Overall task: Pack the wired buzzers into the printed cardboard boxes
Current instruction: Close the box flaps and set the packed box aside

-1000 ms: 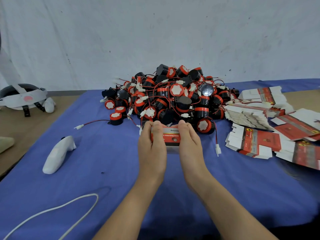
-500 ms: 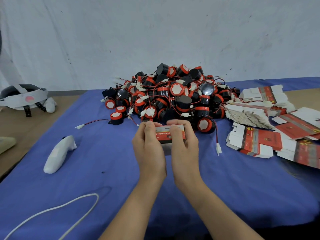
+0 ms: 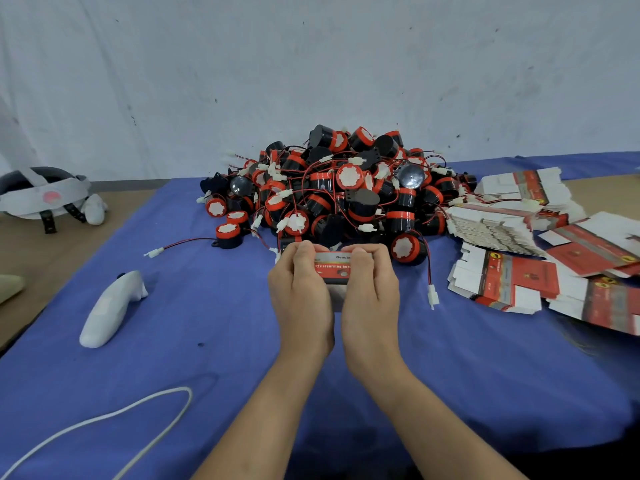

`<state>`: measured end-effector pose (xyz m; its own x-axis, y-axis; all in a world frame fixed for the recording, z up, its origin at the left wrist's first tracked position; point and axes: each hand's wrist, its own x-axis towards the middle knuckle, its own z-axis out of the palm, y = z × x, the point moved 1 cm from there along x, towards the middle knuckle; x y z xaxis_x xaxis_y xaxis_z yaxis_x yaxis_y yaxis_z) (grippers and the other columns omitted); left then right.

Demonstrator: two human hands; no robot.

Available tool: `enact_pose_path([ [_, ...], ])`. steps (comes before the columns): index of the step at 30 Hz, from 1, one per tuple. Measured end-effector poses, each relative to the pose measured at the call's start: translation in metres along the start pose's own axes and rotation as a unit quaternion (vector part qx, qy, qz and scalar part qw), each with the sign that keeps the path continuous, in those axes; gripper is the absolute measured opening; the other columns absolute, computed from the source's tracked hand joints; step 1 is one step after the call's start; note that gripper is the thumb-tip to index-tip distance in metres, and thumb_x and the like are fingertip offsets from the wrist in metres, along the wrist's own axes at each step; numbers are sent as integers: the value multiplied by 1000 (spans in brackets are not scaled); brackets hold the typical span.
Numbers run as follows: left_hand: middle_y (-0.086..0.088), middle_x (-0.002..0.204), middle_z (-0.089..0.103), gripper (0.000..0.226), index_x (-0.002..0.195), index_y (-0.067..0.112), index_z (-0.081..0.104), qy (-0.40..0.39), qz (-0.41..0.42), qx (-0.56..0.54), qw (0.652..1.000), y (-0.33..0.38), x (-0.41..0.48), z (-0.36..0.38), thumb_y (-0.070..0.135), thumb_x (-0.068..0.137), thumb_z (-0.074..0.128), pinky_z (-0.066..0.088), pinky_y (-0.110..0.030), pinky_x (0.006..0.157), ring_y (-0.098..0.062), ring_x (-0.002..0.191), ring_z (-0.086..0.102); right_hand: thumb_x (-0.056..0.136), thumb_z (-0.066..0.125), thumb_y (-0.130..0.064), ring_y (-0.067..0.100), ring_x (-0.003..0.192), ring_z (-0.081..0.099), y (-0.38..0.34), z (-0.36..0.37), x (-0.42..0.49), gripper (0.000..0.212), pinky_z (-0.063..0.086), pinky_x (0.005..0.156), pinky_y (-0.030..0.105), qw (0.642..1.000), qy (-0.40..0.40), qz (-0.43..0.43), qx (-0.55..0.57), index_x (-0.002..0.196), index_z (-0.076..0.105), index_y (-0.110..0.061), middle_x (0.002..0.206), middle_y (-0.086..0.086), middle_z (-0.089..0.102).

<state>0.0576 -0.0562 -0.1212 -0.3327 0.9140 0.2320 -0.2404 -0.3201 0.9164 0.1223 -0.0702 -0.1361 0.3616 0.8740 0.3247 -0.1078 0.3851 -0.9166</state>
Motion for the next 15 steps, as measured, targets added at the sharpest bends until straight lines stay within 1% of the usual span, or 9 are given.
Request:
enact_pose_path([
  [2, 3, 71, 69, 42, 67, 28, 68, -8, 1, 8, 1000, 1, 1, 1, 19, 102, 47, 52, -20, 54, -9, 66, 68, 104, 42, -23, 9, 82, 70, -1, 0, 3, 21, 54, 65, 20, 1000, -1, -5, -7, 93, 61, -23, 88, -4, 72],
  [5, 3, 78, 71, 31, 82, 21, 69, -31, -6, 33, 999, 1, 3, 2, 21, 102, 45, 52, -17, 57, -7, 71, 68, 103, 43, -23, 7, 81, 68, -4, -2, 7, 21, 52, 65, 18, 1000, 9, -14, -12, 92, 61, -25, 87, -6, 71],
  [8, 2, 81, 72, 31, 90, 16, 68, -57, -20, 62, 996, -2, 3, 4, 27, 104, 43, 50, -13, 58, -6, 73, 68, 102, 44, -24, 9, 82, 66, -5, -6, 11, 21, 52, 66, 22, 999, 18, -13, -32, 92, 62, -27, 87, -6, 70],
  [10, -1, 84, 71, 30, 91, 15, 66, -49, -10, 89, 995, -5, 3, 4, 27, 104, 42, 49, -14, 58, -8, 76, 68, 102, 45, -22, 8, 82, 66, -3, -9, 13, 22, 50, 67, 23, 999, 10, 14, -33, 91, 63, -26, 87, -6, 70],
  [12, -3, 83, 70, 29, 87, 14, 64, -29, 6, 106, 994, -6, 4, 3, 23, 104, 42, 49, -16, 56, -8, 72, 67, 102, 45, -22, 7, 81, 65, -1, -9, 12, 22, 50, 67, 24, 999, -9, 40, -32, 91, 63, -25, 85, -8, 71],
  [15, -2, 77, 66, 30, 78, 14, 61, -3, 28, 111, 993, -6, 6, 1, 19, 103, 44, 46, -14, 51, -3, 65, 64, 104, 43, -23, 6, 80, 65, 0, -9, 10, 22, 51, 65, 19, 998, -28, 38, -37, 93, 62, -22, 85, -7, 71],
])
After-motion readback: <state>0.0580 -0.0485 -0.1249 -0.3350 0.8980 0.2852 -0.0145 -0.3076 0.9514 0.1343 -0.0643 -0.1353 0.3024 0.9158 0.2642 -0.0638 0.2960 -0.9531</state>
